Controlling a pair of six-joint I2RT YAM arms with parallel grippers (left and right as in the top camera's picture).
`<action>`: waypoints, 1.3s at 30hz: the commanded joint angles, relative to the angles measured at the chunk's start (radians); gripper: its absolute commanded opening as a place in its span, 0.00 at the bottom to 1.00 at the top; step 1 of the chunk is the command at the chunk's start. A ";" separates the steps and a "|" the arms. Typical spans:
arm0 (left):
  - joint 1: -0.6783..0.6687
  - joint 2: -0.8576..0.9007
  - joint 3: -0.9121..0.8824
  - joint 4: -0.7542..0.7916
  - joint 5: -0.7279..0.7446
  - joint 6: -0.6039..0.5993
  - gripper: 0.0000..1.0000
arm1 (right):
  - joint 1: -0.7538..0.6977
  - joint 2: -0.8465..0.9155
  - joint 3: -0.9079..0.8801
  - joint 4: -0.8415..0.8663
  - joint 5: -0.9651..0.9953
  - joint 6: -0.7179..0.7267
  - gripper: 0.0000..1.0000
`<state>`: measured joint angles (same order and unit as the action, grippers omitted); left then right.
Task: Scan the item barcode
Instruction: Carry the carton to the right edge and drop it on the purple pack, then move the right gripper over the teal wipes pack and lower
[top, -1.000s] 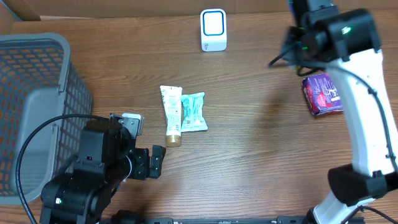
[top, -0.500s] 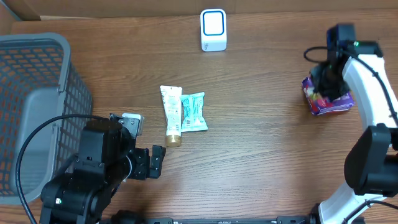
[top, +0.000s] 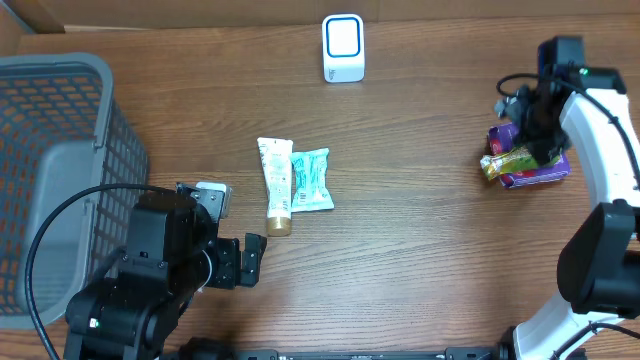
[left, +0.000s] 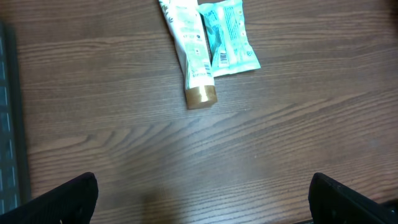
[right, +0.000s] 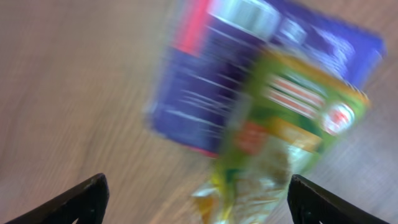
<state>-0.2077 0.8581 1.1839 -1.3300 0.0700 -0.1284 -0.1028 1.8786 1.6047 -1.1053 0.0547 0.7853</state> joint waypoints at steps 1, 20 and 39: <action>0.005 -0.001 0.002 0.003 -0.011 -0.010 1.00 | 0.016 -0.031 0.172 -0.031 -0.198 -0.288 0.92; 0.005 -0.001 0.002 0.003 -0.011 -0.010 0.99 | 0.455 -0.018 -0.116 0.309 -0.519 -0.411 0.86; 0.005 -0.001 0.002 0.003 -0.011 -0.010 1.00 | 0.569 0.291 -0.006 0.609 -0.549 -0.362 0.76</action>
<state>-0.2077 0.8577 1.1839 -1.3304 0.0704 -0.1284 0.4454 2.1498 1.5646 -0.5259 -0.4740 0.4191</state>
